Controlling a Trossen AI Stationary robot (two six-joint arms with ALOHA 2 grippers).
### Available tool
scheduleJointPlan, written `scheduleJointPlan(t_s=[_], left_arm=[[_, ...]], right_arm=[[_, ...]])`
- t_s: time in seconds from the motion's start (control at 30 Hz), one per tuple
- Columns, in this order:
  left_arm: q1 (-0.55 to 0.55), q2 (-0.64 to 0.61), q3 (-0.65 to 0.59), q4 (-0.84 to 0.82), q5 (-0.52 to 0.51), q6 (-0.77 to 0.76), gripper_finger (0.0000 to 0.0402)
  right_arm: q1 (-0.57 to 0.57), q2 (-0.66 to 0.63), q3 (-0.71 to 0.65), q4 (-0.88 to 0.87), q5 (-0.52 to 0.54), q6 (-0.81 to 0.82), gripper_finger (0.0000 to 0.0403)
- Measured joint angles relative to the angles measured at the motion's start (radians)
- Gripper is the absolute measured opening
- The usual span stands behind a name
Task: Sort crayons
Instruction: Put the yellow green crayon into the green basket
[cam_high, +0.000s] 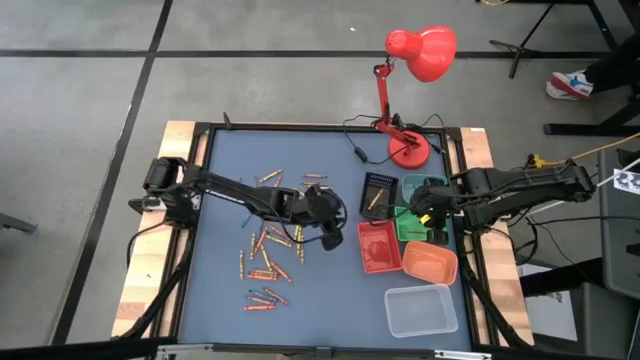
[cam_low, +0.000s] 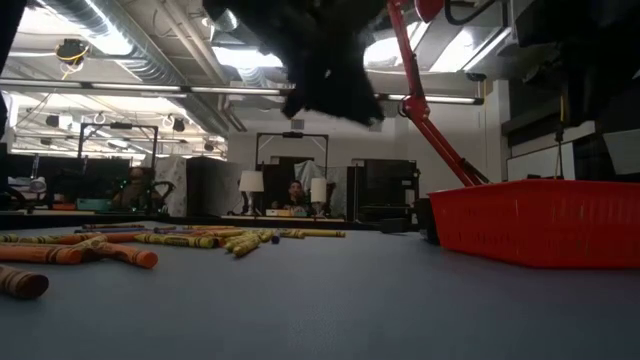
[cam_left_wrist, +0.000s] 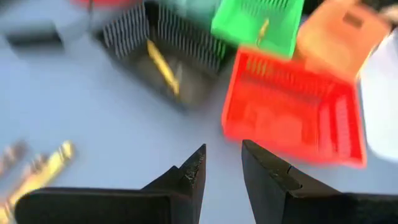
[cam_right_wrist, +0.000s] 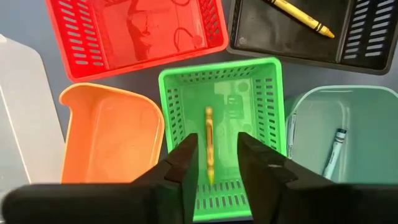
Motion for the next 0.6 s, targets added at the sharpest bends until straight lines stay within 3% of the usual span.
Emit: scheduleJointPlan(t_s=[0.17, 0.4, 0.6], left_arm=[[-0.002, 0.005, 0.000, -0.174, 0.088, -0.128, 0.0089], [-0.007, 0.008, 0.000, -0.424, 0.059, -0.289, 0.0089], [-0.007, 0.016, 0.000, -0.510, 0.011, -0.424, 0.0089]], right_arm=[[0.000, 0.000, 0.000, 0.000, 0.000, 0.000, 0.0128], [0.000, 0.000, 0.000, 0.001, 0.000, 0.000, 0.0129], [0.000, 0.000, 0.000, 0.005, 0.000, 0.000, 0.0129]])
